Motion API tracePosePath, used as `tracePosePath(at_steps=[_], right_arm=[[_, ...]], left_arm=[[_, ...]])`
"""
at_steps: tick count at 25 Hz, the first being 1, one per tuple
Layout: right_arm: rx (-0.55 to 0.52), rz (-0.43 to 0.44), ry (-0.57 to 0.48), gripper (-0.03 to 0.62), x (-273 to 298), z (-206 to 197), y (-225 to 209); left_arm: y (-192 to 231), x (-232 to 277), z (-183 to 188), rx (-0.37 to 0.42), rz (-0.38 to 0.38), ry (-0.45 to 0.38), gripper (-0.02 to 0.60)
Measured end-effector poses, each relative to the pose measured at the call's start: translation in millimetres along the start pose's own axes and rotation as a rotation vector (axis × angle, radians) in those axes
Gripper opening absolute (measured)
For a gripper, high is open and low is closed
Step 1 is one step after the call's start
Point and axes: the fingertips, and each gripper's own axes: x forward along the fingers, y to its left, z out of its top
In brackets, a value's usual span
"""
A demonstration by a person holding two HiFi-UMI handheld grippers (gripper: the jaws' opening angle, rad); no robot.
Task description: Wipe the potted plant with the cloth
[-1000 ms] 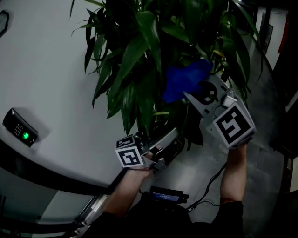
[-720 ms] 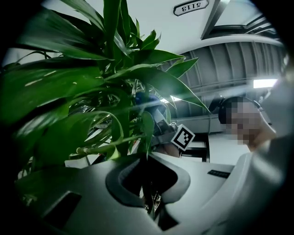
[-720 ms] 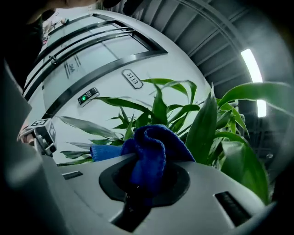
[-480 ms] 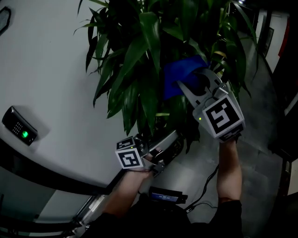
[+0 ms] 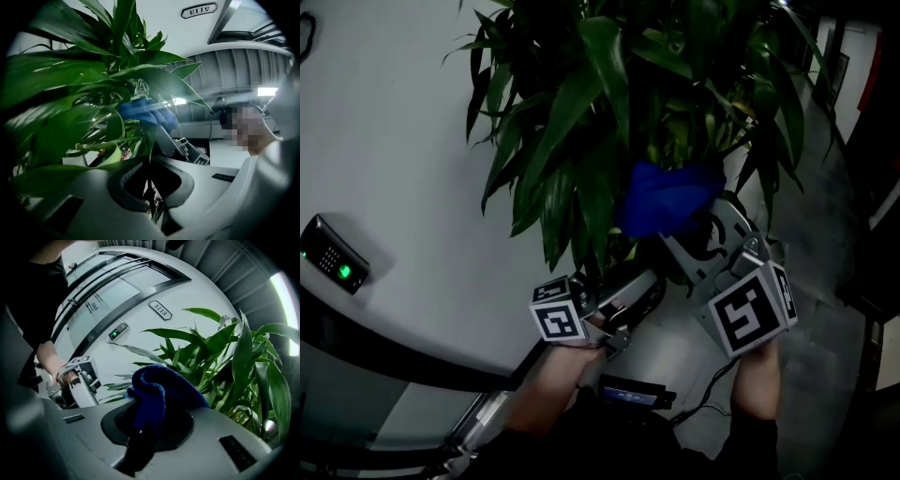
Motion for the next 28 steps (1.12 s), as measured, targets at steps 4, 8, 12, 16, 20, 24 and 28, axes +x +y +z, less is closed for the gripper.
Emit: tracePosePath(at_steps=[4,8,12,16,20,24,28], right_arm=[[0.005,0.062,-0.071,0.075,-20.6,16.4,16.4],[-0.029,-0.174,-0.158,0.075,-31.6,42.4,-40.2],[0.028,-0.304,-0.051,0.075,-7.5,15.1,-72.4],[-0.040,-0.173,0.036,0.075,8.2,-4.5,-39.2],[-0.067,-0.111,0.006,0.075,3.0,-4.0,-2.7],[-0.061,-0.030,0.017,0.075,-2.9,-5.9,28.4],[-0.015,0.055,-0.009,0.075,-10.7,-2.2,53.4]], left_arm=[[3.2,-2.7,1.5,-0.011,0.005,-0.013,0.005],[2.5,-4.4,4.3,-0.008,0.004,-0.022,0.005],[0.4,-2.9,4.5,-0.008,0.001,-0.028,0.005],[-4.3,-5.5,1.6,-0.004,-0.001,-0.019,0.005],[-6.5,-6.8,0.5,0.020,-0.009,-0.002,0.005],[-13.7,-7.1,0.0,0.061,-0.023,-0.005,0.005],[-21.9,-8.6,0.7,0.114,-0.047,-0.009,0.013]])
